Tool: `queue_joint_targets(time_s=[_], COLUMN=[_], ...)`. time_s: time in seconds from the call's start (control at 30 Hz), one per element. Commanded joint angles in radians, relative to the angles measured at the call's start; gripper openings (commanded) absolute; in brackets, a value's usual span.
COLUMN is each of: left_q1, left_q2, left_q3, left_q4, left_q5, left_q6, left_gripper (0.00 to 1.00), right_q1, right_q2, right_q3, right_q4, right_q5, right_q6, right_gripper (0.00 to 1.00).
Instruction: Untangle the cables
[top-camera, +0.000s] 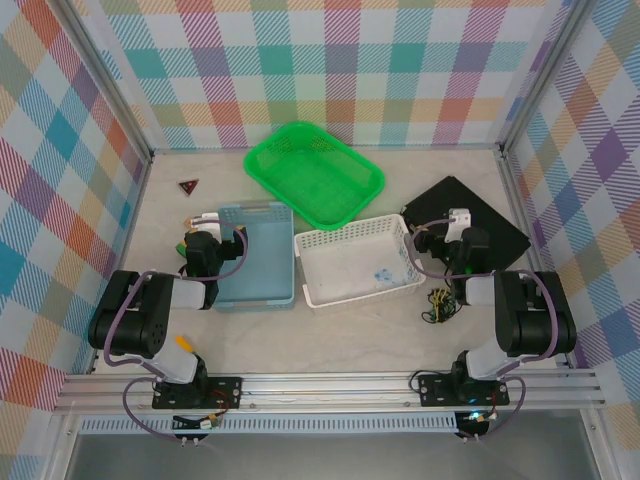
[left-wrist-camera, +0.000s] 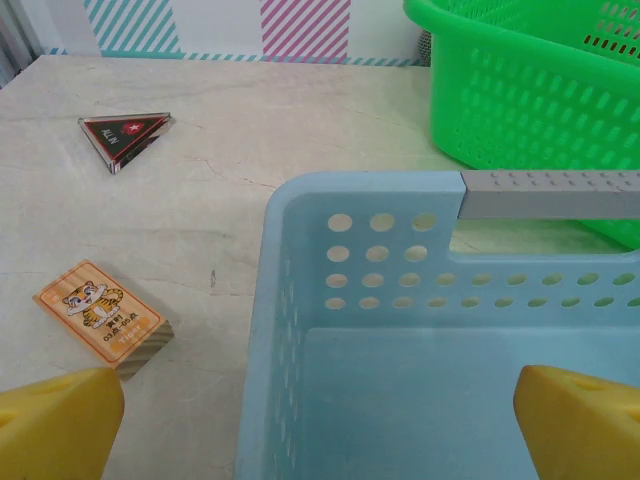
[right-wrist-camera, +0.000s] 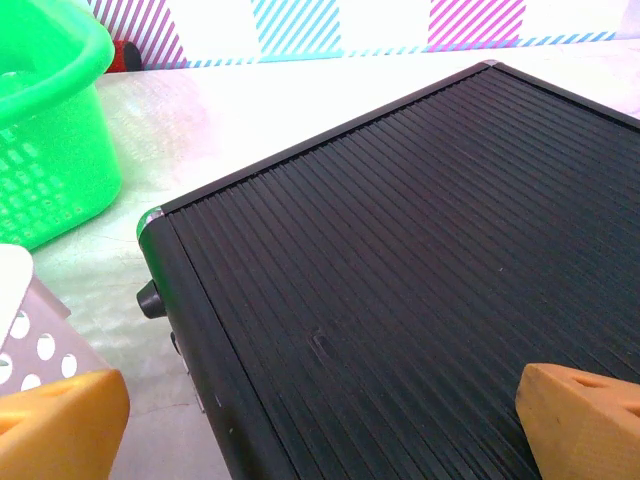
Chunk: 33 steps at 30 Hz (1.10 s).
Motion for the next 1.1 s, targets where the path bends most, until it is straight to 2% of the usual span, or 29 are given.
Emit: queue_joint_targets(time_s=[0.0, 0.97, 1.07], left_q1=[0.012, 0.012, 0.009], left_q2=[0.016, 0.004, -0.103], left_q3=[0.01, -0.001, -0.018], left_q4=[-0.038, -0.025, -0.078], left_q5=[0.023, 0.019, -0.026], left_q6=[-0.012, -0.012, -0.025], left_gripper=[1.0, 1.0, 1.0], right_q1=[0.005, 0.005, 0.006], right_q2=[0.006, -0.004, -0.101], right_q3=[0.012, 0.011, 0.042], right_q4=[-0.01, -0.011, -0.146], right_q5=[-0.007, 0.007, 0.034], right_q6=[0.006, 0.009, 0.016], right_gripper=[0.99, 0.99, 1.0])
